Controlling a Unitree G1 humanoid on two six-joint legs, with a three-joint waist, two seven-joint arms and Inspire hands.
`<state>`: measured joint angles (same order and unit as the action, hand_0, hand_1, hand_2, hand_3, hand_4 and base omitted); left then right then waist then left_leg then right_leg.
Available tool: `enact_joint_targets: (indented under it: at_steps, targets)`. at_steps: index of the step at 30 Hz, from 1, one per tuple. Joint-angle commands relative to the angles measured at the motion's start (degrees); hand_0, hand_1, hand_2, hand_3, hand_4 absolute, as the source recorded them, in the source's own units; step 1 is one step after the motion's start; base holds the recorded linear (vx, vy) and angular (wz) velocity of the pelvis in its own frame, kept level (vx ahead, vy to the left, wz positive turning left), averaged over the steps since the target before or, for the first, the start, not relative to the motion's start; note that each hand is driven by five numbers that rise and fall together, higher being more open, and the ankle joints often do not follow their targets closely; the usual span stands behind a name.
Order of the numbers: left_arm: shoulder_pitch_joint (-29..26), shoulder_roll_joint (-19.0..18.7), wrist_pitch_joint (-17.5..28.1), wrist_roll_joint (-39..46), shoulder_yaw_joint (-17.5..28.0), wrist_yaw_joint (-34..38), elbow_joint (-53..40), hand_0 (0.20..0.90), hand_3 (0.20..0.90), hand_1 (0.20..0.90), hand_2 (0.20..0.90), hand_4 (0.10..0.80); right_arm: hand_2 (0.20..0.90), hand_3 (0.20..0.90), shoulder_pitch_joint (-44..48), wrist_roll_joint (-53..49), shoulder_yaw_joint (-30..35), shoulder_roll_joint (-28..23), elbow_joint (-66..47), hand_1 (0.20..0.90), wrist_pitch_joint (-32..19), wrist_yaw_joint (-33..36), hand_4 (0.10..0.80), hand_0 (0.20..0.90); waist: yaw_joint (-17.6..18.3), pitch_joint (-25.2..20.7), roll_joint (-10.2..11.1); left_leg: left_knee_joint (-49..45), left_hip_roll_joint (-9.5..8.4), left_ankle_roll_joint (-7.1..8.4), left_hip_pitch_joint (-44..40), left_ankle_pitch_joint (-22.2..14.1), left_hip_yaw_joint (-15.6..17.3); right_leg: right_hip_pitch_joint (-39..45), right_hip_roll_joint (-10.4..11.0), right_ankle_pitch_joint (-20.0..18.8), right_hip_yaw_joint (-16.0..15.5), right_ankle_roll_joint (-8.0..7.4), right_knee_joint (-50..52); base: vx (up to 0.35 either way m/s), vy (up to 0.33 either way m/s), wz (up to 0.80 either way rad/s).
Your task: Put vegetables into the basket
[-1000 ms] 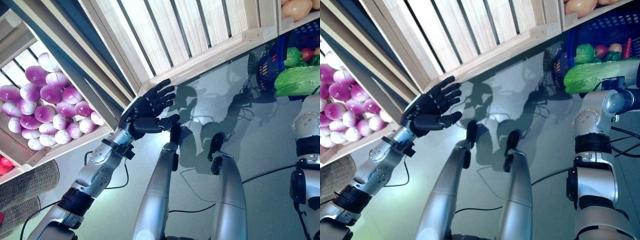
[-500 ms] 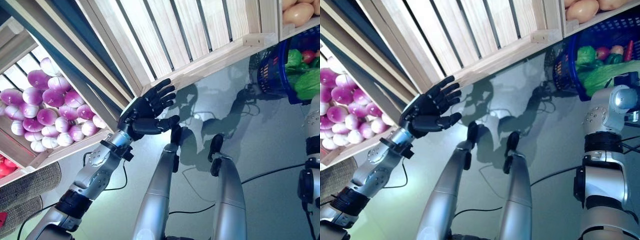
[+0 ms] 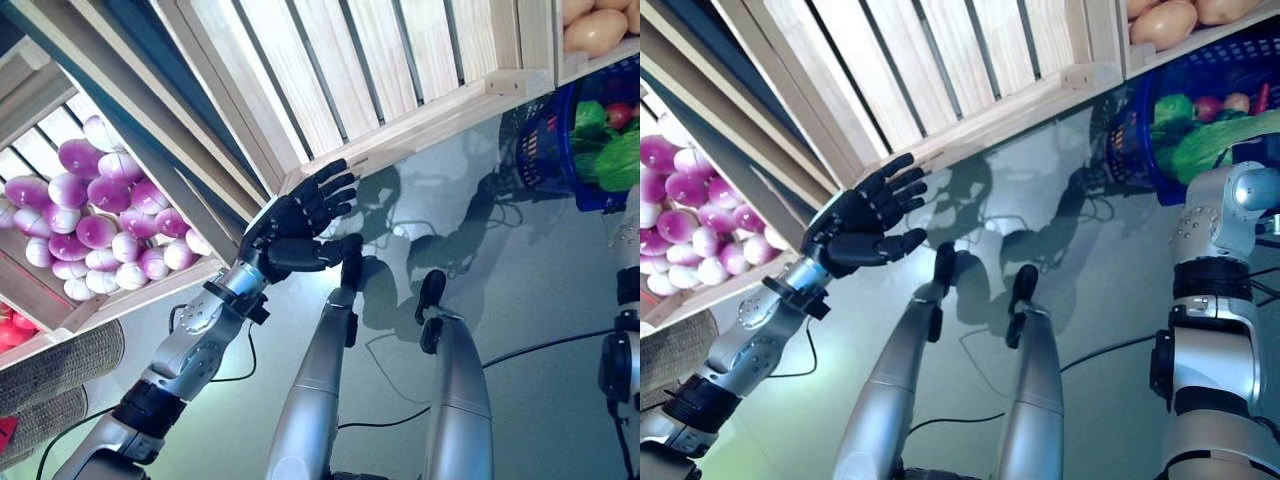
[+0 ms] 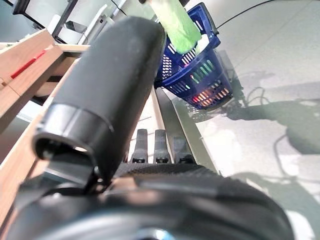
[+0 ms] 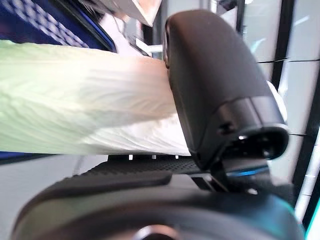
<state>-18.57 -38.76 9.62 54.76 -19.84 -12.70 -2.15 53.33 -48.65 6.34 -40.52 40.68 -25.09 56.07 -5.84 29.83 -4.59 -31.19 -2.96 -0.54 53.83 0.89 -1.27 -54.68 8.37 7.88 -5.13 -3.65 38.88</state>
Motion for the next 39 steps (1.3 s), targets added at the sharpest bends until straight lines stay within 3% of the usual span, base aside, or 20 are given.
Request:
enact_joint_targets:
  at_steps: [1,4,9,15,18,24,36,39]
  targets:
    - [-2.41,4.58,6.17,-2.18,2.74,-1.51,-5.86,0.900,0.900,0.900,0.900,0.800,0.300,0.300,-6.03,0.34,0.73,-0.89,-13.37,0.300,-7.12,-11.89,0.400,0.300,1.65,-0.04,-0.46,4.07,-0.38,0.06,-9.42,-4.17,0.88,10.70,-2.88,-3.52,-4.06,2.42,-7.55,0.005,0.147,-0.14]
    - [-3.80,7.27,5.07,-4.51,2.61,2.31,-2.46,0.900,0.900,0.900,0.900,0.800,0.300,0.300,-12.73,0.67,-0.95,6.43,-20.55,0.300,-3.59,-20.20,0.400,0.300,3.34,-0.04,1.25,9.40,0.43,0.71,-17.23,-2.95,2.25,18.54,-3.81,-4.61,-3.31,1.46,-12.62,0.029,0.198,-0.23]
    - [-3.09,10.35,3.70,-8.37,2.39,6.03,3.19,0.900,0.900,0.900,0.900,0.800,0.300,0.300,-22.25,4.29,-5.12,12.95,-27.77,0.300,2.55,-23.68,0.400,0.300,5.26,-1.51,2.89,18.59,1.83,1.53,-29.45,-0.49,3.16,30.66,-3.91,-7.01,-2.78,0.59,-22.27,0.107,0.138,-0.38]
    - [0.78,12.69,3.67,-11.27,3.87,7.39,7.80,0.900,0.900,0.900,0.900,0.800,0.300,0.300,-33.35,2.88,-5.29,18.19,-30.02,0.300,2.30,-27.98,0.400,0.300,6.77,-6.33,3.90,23.99,3.08,1.65,-38.91,-0.18,4.21,39.98,-4.05,-7.98,-2.52,0.44,-28.44,0.121,0.061,-0.25]
    - [3.17,13.85,2.30,-12.07,4.73,8.01,9.23,0.900,0.900,0.900,0.900,0.800,0.300,0.300,-36.77,2.55,-4.85,19.23,-29.79,0.300,2.96,-28.89,0.400,0.300,6.97,-9.04,4.18,24.88,3.63,1.64,-42.39,-0.59,4.13,43.88,-3.92,-7.82,-2.28,0.54,-30.01,0.168,0.018,-0.10]
    - [8.19,15.07,-1.49,-11.90,7.43,6.16,8.63,0.900,0.900,0.900,0.900,0.800,0.300,0.300,-41.99,7.52,-2.70,20.14,-30.43,0.300,4.77,-23.48,0.400,0.300,6.61,-13.64,4.44,27.90,4.24,1.76,-47.88,-0.91,3.80,50.12,-3.38,-8.63,-2.13,0.43,-34.90,0.144,0.010,-0.08]
    - [9.59,16.93,-0.42,-13.22,6.08,6.75,10.55,0.900,0.900,0.900,0.900,0.800,0.300,0.300,-44.30,9.97,-3.19,21.10,-30.43,0.300,6.02,-21.02,0.400,0.300,7.37,-18.33,5.43,31.51,6.26,2.22,-52.45,-0.47,4.75,53.80,-3.32,-9.80,-0.99,-0.05,-38.57,0.030,0.030,-0.03]
    - [9.52,17.09,-0.23,-13.61,4.72,5.39,10.95,0.900,0.900,0.900,0.900,0.800,0.300,0.300,-44.94,9.42,-4.70,21.77,-30.76,0.300,6.39,-22.79,0.400,0.300,8.57,-19.19,5.73,31.27,6.99,2.27,-53.41,-1.04,6.57,53.69,-3.18,-10.42,0.42,-0.47,-39.10,-0.029,0.031,-0.10]
